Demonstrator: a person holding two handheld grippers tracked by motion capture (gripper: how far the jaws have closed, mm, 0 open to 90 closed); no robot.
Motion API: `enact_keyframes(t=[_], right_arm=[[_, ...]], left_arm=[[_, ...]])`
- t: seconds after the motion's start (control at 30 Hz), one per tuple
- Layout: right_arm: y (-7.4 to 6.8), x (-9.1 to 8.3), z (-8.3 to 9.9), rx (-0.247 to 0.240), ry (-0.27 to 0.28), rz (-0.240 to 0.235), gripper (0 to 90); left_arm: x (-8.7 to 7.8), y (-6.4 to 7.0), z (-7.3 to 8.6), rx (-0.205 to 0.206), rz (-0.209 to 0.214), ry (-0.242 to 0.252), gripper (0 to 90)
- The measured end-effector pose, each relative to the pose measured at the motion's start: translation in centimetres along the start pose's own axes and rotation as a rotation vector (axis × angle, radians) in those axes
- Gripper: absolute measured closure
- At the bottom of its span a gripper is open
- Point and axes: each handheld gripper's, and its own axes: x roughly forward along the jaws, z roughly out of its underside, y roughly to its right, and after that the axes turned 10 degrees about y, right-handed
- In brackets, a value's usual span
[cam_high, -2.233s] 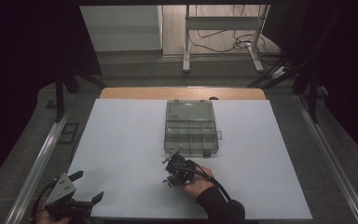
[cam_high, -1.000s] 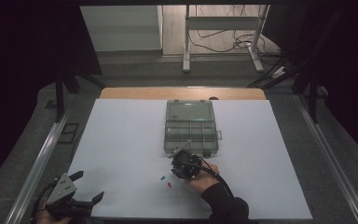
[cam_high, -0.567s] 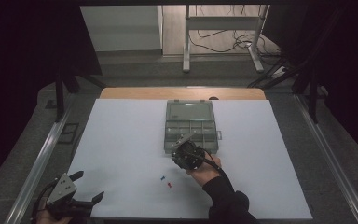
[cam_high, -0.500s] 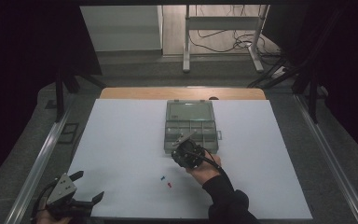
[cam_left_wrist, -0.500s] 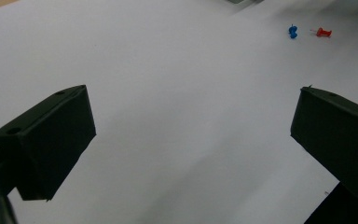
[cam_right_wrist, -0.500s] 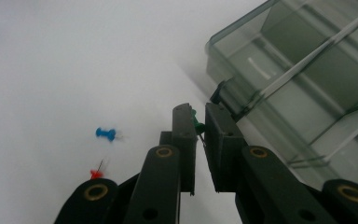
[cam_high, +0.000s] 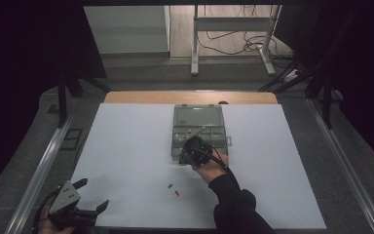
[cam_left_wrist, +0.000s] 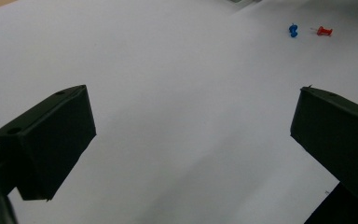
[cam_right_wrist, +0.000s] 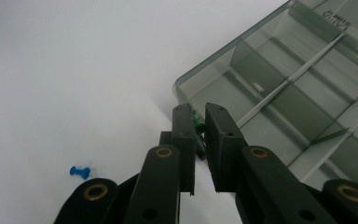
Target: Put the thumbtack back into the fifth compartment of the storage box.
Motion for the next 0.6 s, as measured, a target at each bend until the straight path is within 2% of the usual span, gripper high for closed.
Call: enact_keyframes(t=[0.3, 0.6], right_arm=[[0.8, 0.8, -1.1, 0.008, 0.011, 0.019, 81.9], [1.4, 2.0, -1.4, 0.011, 0.0, 0.039, 81.8]], left_arm=[[0.0, 0.0, 0.0, 0.006, 0.001, -0.004, 0.3], [0.1, 0.1, 0.0, 0.014, 0.001, -0.007, 0.3]])
